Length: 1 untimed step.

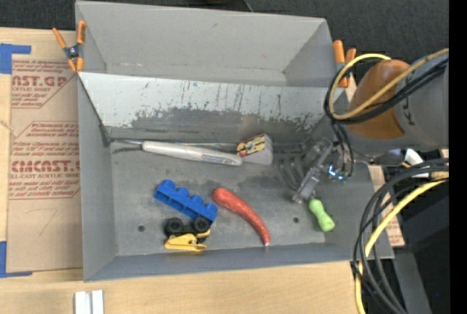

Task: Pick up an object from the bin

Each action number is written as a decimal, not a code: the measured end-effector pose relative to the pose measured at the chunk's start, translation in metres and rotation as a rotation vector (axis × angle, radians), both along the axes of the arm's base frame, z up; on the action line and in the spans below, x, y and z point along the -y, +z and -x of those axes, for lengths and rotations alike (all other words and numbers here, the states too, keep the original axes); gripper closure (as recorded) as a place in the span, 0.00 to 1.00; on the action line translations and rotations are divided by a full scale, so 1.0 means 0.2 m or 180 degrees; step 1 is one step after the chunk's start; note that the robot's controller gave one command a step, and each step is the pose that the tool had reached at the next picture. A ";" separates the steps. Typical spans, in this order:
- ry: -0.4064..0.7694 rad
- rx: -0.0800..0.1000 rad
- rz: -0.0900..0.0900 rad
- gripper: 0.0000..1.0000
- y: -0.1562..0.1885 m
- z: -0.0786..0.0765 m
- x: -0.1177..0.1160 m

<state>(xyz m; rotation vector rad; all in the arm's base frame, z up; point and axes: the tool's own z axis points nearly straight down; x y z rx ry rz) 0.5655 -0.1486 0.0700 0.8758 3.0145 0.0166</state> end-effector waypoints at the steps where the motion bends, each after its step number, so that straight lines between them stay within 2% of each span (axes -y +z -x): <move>1: -0.0902 -0.0015 -0.0008 1.00 0.01 0.26 0.00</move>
Offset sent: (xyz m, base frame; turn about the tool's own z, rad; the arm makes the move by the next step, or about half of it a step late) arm 0.0000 0.0000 0.0000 0.0000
